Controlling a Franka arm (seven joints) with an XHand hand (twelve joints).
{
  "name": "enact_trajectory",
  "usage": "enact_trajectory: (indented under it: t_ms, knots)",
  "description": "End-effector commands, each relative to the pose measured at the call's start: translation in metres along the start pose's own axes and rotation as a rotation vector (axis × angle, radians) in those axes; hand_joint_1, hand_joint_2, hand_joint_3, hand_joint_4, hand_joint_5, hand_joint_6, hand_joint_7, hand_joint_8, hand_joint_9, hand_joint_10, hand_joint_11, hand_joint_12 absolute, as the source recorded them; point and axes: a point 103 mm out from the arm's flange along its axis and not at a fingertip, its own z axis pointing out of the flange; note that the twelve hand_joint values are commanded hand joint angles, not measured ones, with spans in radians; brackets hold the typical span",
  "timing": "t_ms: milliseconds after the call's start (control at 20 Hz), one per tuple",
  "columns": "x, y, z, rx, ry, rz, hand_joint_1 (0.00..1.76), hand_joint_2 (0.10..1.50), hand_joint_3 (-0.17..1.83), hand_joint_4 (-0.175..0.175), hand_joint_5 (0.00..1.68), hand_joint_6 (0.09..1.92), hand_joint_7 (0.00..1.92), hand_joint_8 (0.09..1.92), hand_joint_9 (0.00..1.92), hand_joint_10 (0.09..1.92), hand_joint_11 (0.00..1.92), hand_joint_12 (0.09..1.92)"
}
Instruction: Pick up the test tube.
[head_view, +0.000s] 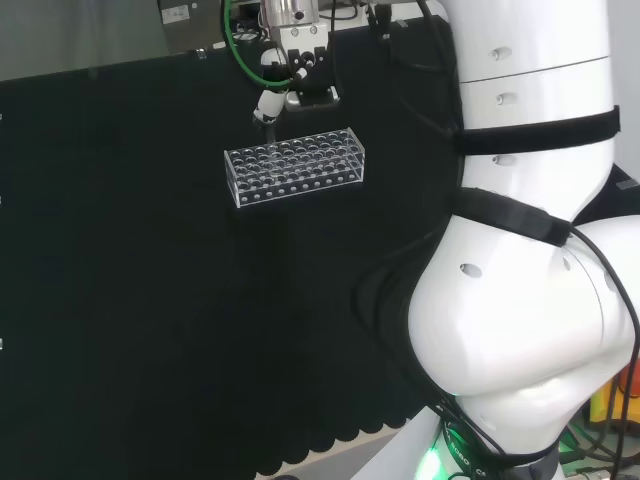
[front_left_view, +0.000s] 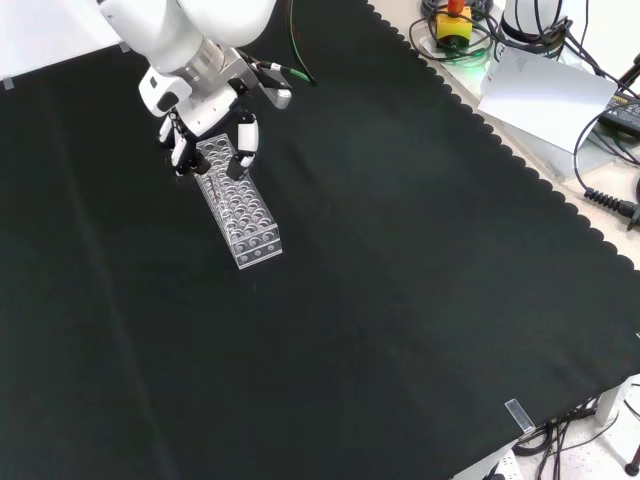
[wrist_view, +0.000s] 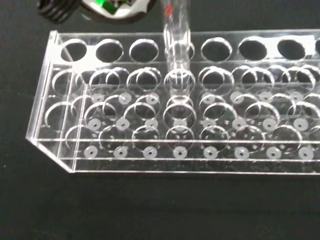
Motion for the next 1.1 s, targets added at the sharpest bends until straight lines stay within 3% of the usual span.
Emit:
enact_trajectory:
  t_ms: [50,700,1100]
  knots:
    - [0.018,0.001,0.006,0.037,-0.023,-0.007,0.91,0.73,0.56,-0.144,0.53,0.61,0.91,0.77,0.90,0.66,0.41,1.45]
    - [0.016,0.008,0.021,0.034,-0.008,0.023,1.05,0.66,0.67,-0.144,0.76,0.66,1.17,0.66,1.04,0.58,0.50,1.39]
    - [0.016,0.013,0.022,0.022,0.073,0.050,1.09,0.65,0.71,-0.142,0.85,0.65,1.27,0.59,1.12,0.54,0.56,1.36]
